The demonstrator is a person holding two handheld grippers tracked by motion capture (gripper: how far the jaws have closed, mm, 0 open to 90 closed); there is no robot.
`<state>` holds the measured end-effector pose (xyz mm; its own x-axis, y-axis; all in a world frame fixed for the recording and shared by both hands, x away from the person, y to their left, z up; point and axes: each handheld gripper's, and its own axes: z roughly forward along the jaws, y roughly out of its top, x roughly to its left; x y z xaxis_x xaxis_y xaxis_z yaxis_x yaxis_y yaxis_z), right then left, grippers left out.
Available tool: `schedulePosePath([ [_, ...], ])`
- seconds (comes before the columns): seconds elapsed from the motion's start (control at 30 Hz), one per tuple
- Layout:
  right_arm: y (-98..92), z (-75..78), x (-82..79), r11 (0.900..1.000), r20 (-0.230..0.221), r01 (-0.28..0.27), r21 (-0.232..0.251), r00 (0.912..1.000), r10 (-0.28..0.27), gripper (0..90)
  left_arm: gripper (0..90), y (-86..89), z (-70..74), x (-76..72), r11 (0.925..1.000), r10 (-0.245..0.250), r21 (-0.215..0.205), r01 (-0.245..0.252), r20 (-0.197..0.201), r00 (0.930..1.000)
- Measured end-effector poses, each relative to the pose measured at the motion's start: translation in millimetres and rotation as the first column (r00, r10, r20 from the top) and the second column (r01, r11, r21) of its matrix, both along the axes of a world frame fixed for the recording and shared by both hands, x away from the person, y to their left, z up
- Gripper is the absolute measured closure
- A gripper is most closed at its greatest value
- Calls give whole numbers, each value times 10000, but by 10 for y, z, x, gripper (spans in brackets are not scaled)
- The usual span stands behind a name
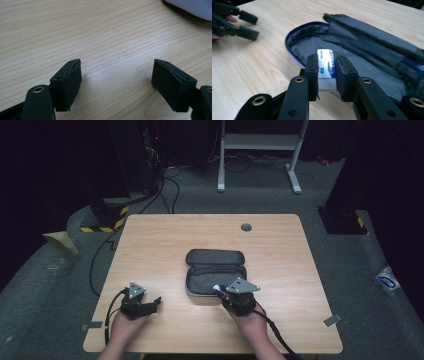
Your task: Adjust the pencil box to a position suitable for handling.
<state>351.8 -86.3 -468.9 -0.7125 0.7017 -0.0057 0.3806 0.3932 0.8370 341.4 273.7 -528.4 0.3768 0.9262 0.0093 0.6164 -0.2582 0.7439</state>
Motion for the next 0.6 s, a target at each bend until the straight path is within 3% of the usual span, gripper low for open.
schedulePosePath([
  [0.6, -195, -11, 336, 9917, -7, 1188, -493, 9929, -1190, 727, 242, 1, 0, 0, 10000, -24, -4, 24, 2, 10000],
])
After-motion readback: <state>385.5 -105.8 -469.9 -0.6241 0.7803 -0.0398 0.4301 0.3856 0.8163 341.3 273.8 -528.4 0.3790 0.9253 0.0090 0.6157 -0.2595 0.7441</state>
